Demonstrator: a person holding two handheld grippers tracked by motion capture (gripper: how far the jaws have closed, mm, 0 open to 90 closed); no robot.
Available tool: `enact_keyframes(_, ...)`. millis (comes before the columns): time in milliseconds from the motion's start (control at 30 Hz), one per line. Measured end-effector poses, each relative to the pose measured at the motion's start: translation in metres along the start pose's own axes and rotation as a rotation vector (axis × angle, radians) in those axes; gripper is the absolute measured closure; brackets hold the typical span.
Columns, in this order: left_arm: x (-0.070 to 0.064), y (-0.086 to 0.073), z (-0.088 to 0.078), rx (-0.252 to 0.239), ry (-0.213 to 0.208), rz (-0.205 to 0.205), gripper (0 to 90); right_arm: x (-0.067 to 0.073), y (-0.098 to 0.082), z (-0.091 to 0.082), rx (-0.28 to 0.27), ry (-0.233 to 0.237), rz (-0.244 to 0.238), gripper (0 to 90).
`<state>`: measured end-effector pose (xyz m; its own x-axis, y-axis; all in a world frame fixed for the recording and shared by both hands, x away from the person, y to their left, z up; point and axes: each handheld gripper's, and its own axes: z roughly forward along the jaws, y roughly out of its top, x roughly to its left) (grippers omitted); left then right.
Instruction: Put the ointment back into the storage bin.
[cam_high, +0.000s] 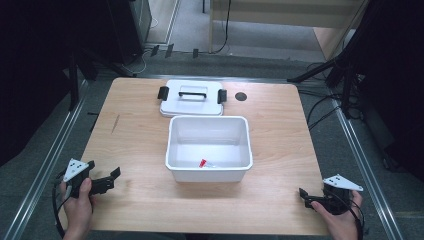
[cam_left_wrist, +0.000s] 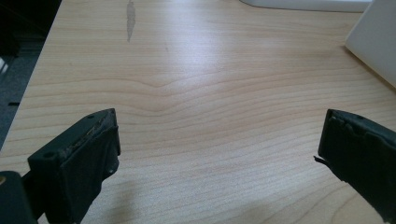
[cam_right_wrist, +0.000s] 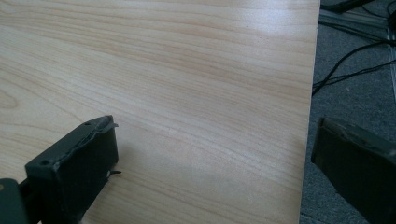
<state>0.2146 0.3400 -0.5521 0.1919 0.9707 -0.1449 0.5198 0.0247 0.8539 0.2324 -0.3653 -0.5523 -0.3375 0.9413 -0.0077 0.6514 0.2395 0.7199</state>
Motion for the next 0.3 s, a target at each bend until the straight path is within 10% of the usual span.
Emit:
enact_keyframes(200, 0.0, 0.0, 0.0, 0.001, 0.0, 0.0, 0.0, 0.005, -0.002, -0.004, -0.051, -0.05, -0.027, 0.3)
enact_keyframes(300, 0.0, 0.0, 0.0, 0.0, 0.0, -0.002, 0.0, -0.003, -0.005, -0.012, -0.147, -0.007, 0.047, 0.5)
